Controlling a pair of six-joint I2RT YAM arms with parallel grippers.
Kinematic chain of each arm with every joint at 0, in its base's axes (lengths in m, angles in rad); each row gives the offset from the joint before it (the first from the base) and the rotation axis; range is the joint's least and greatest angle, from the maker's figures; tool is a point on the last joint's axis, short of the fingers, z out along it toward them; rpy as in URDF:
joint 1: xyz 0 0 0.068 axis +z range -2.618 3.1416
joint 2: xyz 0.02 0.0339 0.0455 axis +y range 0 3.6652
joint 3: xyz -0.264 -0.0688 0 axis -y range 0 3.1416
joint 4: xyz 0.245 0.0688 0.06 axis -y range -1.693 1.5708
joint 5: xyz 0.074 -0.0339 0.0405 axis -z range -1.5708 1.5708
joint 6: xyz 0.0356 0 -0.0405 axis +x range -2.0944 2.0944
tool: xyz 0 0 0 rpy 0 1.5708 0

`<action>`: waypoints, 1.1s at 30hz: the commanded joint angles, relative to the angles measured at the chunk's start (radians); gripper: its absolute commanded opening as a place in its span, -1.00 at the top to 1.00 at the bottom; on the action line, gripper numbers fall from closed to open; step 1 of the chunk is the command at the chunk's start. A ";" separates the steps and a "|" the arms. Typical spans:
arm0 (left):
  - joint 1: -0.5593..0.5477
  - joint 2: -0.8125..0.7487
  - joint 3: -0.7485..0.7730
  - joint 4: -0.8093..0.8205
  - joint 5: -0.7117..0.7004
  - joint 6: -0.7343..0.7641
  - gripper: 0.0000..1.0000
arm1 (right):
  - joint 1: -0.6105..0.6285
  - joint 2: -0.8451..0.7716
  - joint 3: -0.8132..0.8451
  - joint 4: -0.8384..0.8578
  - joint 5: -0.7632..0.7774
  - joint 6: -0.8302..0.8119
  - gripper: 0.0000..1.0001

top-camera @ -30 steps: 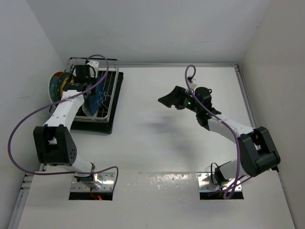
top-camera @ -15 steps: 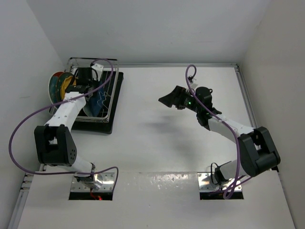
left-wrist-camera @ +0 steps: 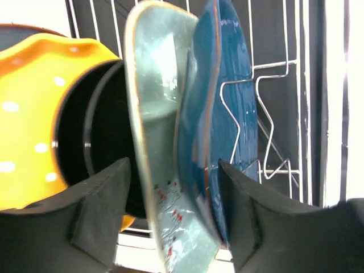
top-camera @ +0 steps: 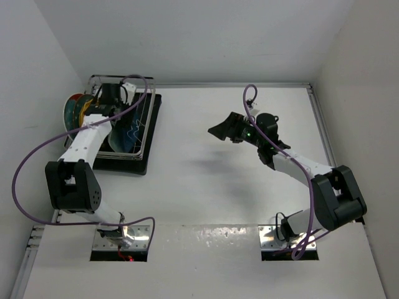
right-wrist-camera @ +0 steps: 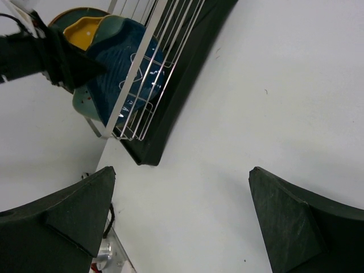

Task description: Load the plates into the dish rack

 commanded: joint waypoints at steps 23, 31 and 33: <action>-0.081 -0.715 -0.385 -0.281 0.304 0.577 -1.00 | -0.034 -0.288 -0.105 -0.356 0.285 -0.376 -1.00; -0.081 -1.081 -0.796 -0.070 0.088 0.441 -1.00 | -0.034 -0.485 -0.274 -0.438 0.352 -0.348 -1.00; -0.081 -1.239 -0.867 0.000 0.033 0.357 -1.00 | -0.035 -0.530 -0.318 -0.462 0.368 -0.328 -1.00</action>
